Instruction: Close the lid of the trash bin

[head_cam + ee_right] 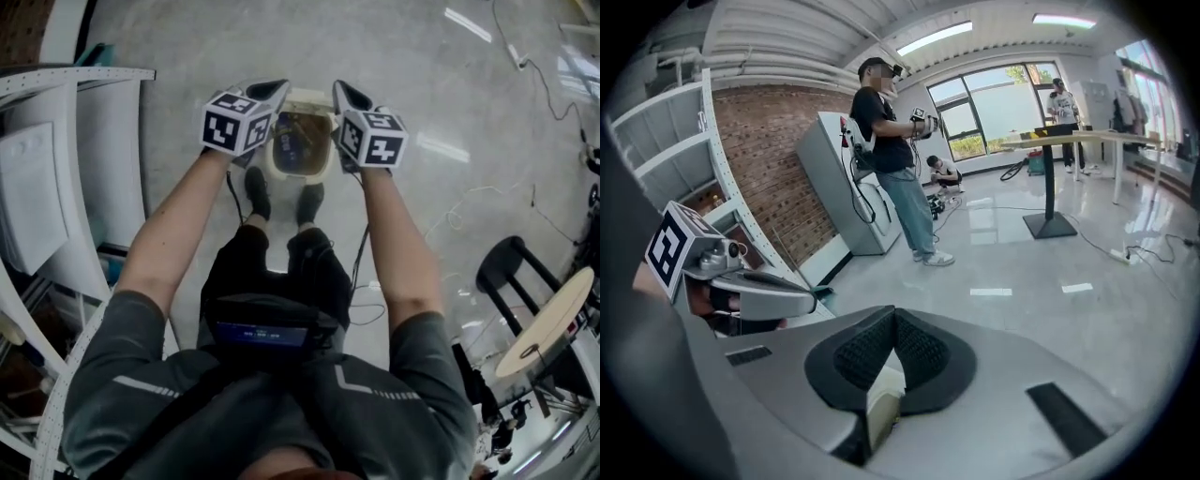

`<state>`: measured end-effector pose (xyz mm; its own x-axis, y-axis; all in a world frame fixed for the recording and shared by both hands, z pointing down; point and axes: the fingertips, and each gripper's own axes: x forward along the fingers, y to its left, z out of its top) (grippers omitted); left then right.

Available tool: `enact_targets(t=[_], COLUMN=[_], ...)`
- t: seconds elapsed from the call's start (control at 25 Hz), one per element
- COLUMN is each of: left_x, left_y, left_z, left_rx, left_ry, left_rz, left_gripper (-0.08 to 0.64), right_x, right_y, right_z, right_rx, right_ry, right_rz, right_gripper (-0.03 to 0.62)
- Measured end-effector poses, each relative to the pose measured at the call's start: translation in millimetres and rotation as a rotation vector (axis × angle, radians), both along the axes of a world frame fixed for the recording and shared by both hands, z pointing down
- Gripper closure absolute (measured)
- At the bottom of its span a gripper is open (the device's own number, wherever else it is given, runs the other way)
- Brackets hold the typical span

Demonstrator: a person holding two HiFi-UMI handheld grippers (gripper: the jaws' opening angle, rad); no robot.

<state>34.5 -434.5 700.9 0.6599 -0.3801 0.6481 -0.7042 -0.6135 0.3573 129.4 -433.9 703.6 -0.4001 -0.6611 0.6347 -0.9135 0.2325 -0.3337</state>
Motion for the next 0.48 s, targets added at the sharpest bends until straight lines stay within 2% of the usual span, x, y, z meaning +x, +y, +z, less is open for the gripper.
enact_targets(t=[0.2,0.32,0.48], left_x=[5.0,10.7,13.0], left_y=[4.0,7.3,7.1], left_z=[36.9,47.4,55.7], left_rx=[-0.061,-0.099,-0.111], left_ry=[-0.022,0.01,-0.007], left_rz=[-0.03,-0.037,-0.04], left_gripper=[0.561,0.561,0.561], right_x=[2.3,5.0,9.2], right_y=[8.7,12.9,16.2], right_z=[38.5,49.4,56.5], right_rx=[-0.079,-0.089,-0.102], right_ry=[0.018,0.006,0.027], right_rz=[-0.003,0.015,0.017], right_gripper=[0.583,0.583,0.583])
